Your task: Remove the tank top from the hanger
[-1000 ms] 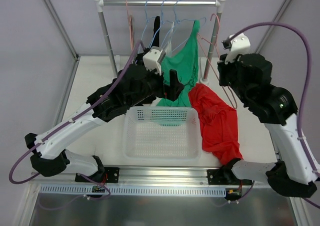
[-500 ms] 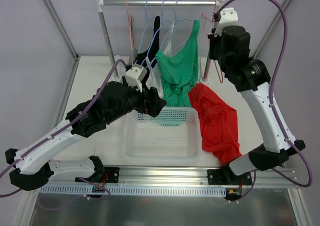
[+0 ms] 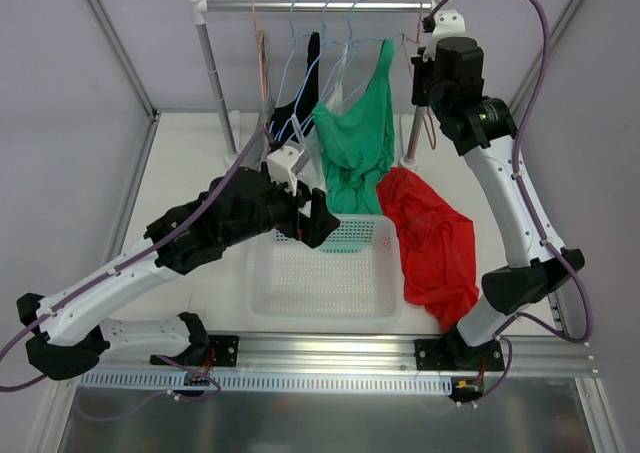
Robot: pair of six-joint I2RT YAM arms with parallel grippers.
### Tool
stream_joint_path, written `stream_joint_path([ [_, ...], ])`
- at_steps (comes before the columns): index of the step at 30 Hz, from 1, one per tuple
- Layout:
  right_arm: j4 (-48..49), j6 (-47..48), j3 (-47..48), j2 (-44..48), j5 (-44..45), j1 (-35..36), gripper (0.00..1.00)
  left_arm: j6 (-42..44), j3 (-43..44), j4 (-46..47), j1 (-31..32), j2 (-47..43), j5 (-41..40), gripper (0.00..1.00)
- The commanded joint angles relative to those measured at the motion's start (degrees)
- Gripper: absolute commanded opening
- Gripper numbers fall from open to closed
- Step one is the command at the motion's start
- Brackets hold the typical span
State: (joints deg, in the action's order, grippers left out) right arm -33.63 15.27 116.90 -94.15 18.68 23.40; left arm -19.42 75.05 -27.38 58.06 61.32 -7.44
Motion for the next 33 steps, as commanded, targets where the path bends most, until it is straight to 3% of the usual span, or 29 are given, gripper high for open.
stream_joint_path([
  [1,6.7,-1.5,-0.4,0.6,-2.3,-0.3,0.00,1.6,1.1,1.4,0.1,1.1,2.9,0.98],
  [6,7.3,-3.0,-1.2,-0.1,-3.1,-0.7,0.00,2.1,1.4,2.3,0.6,2.6,4.0,0.99],
  [18,10.7,-6.3,-15.4,7.0,-4.9,-1.6,0.00,2.5,1.3,5.8,1.5,3.7,6.6,0.99],
  [19,10.6,-6.3,-15.7,8.0,-5.1,-1.7,0.08,2.5,1.1,6.0,1.5,3.8,6.7,0.98],
  [21,10.4,-6.4,-17.0,9.3,-6.3,-2.0,0.34,2.7,0.9,6.7,1.6,4.5,6.8,0.98],
  [22,10.4,-6.4,-17.5,11.1,-6.2,-2.0,0.55,2.8,0.9,7.5,1.6,4.9,7.2,0.99],
  [24,10.3,-6.4,-19.0,13.1,-6.3,-2.0,0.74,3.1,1.0,8.6,1.7,6.2,7.4,0.99],
  [29,7.5,-5.4,-19.6,18.7,-7.5,-3.4,0.82,4.2,3.0,11.0,1.7,11.7,10.4,0.99],
  [33,3.2,-3.8,-20.9,24.7,-9.9,-4.3,0.98,6.0,5.8,12.4,1.7,17.4,14.3,0.99],
])
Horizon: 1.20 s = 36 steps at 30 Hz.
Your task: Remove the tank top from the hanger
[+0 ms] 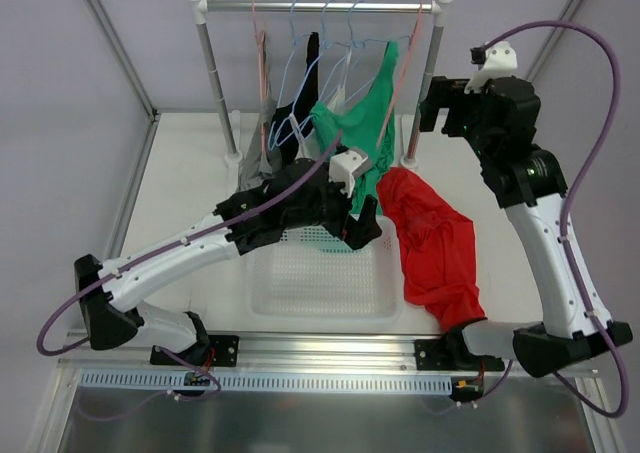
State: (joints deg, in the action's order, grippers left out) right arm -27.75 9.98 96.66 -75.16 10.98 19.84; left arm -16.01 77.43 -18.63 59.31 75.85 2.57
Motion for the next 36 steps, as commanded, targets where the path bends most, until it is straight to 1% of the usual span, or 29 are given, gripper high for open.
stream_joint_path([
  [1,-3.7,1.8,-1.9,7.4,-1.4,-0.8,0.99,3.4,5.0,4.0,0.5,4.3,5.5,0.99],
  [2,-7.6,1.2,-2.1,9.1,0.1,-0.9,1.00,3.9,5.8,4.0,0.7,7.3,7.6,0.99],
  [4,-14.5,0.7,-3.0,14.5,2.7,-1.6,0.99,5.9,8.7,4.0,1.5,12.3,8.6,0.99],
  [5,-15.7,0.4,-4.5,16.9,3.9,-1.7,0.99,6.4,9.6,4.0,2.0,13.9,8.7,0.99],
  [6,-16.4,-0.8,-6.3,22.7,6.3,-1.7,1.00,7.4,11.7,4.0,3.1,15.6,8.5,0.99],
  [8,-16.7,-2.0,-12.2,29.2,8.2,-1.8,0.99,8.3,13.8,4.0,4.1,20.4,8.2,0.99],
  [9,-17.2,-2.8,-13.4,32.3,8.4,-1.7,0.99,8.6,14.8,4.0,5.1,22.2,8.0,0.99],
  [10,-17.9,-3.2,-14.2,37.6,8.8,-1.8,0.99,9.8,17.3,4.0,5.6,23.8,8.0,0.99],
  [12,-21.5,-4.7,-14.6,41.9,9.6,-1.8,0.99,11.7,20.9,4.0,6.8,28.8,7.2,0.98],
  [13,-23.5,-5.1,-14.4,45.7,9.3,-1.8,1.00,12.0,22.1,4.0,6.9,32.0,7.3,0.99],
  [15,-25.0,-5.6,-14.0,48.9,7.6,-1.8,0.99,12.4,26.1,4.0,6.9,35.4,7.3,0.99],
  [16,-25.7,-6.2,-13.7,51.2,6.9,-1.8,0.99,12.5,27.5,4.0,6.9,39.0,7.4,0.99],
  [20,-28.3,-6.3,-13.2,54.5,1.4,-1.8,1.00,12.8,34.7,3.9,6.9,47.9,7.5,0.99],
  [23,-29.1,-5.9,-13.2,55.8,-1.7,-1.7,0.99,12.1,40.5,3.7,6.8,54.3,4.0,0.99],
  [26,-29.4,-6.1,-13.6,57.3,-3.2,-1.7,0.99,12.2,43.0,3.6,6.8,59.5,1.2,0.99],
  [31,-31.0,-5.7,-13.8,57.6,-4.3,-1.7,0.99,10.3,43.6,3.3,6.8,66.2,-1.0,0.99],
  [36,-31.1,-5.8,-14.0,58.3,-5.1,-1.7,1.00,7.7,43.0,2.6,6.9,69.2,1.8,0.99],
])
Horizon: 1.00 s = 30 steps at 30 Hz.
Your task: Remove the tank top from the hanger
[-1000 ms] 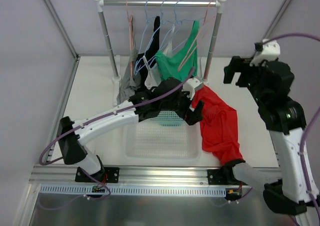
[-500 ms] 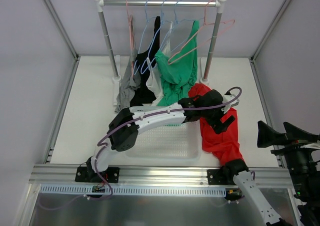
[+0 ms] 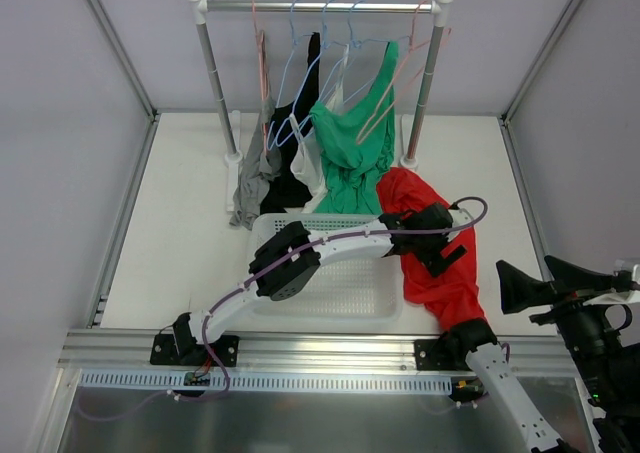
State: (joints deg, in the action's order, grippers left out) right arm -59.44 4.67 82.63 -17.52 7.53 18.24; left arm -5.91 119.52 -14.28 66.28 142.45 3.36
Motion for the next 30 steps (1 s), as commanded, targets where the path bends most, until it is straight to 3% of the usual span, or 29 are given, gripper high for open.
stream_joint_path([
  [1,0.6,-0.4,0.0,0.7,-1.6,-0.2,1.00,-2.6,0.9,-1.8,-0.1,3.4,1.7,0.99],
  [4,0.6,-0.5,0.0,1.3,-1.7,-0.2,1.00,-3.3,0.7,-2.2,-0.1,4.1,3.1,0.76],
  [5,0.6,-0.6,0.0,1.5,-1.7,-0.2,0.99,-3.6,0.6,-2.2,-0.1,4.1,3.2,0.56],
  [8,1.1,-0.7,0.0,2.4,-1.3,-0.1,0.99,-3.8,0.8,-2.3,-0.1,3.6,3.1,0.28],
  [9,1.3,-0.7,0.0,2.6,-1.1,-0.1,0.99,-3.9,1.0,-2.3,-0.1,3.0,3.1,0.10],
  [11,1.3,-0.5,0.0,3.1,-0.1,-0.1,1.00,-4.1,2.6,-2.3,-0.1,2.1,3.1,0.00],
  [25,3.9,-1.2,-0.5,6.4,5.1,-0.2,0.99,-6.1,19.5,-2.2,-0.2,-11.9,-0.1,0.00],
  [30,4.2,-2.3,0.9,7.4,9.0,-0.2,0.99,-6.0,21.0,-2.1,-0.2,-17.0,-0.2,0.00],
])
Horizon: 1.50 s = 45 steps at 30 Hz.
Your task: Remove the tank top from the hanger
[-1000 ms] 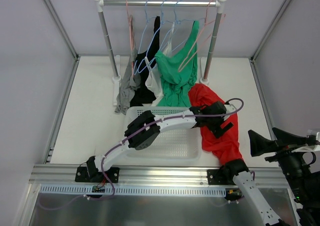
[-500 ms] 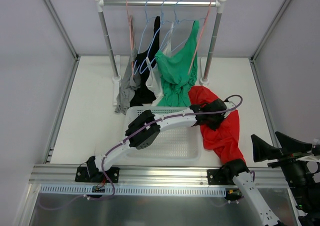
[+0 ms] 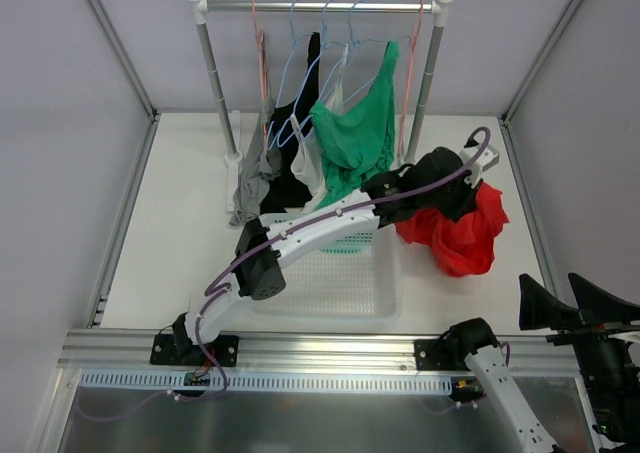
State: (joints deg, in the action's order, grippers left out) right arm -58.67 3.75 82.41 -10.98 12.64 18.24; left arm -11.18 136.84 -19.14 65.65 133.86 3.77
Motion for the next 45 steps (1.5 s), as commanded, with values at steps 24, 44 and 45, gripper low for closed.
stream_joint_path([
  [24,6.0,-3.6,-1.7,0.3,8.7,0.7,0.99,4.8,-25.9,1.0,0.4,-48.2,-6.4,0.00],
  [44,11.4,-7.6,-8.5,0.2,0.9,0.7,1.00,-6.4,-66.7,1.6,-6.3,-67.9,-19.2,0.00],
  [45,11.7,-7.9,-8.8,0.2,0.5,0.7,0.99,-7.2,-68.1,1.9,-6.3,-67.6,-18.5,0.00],
])
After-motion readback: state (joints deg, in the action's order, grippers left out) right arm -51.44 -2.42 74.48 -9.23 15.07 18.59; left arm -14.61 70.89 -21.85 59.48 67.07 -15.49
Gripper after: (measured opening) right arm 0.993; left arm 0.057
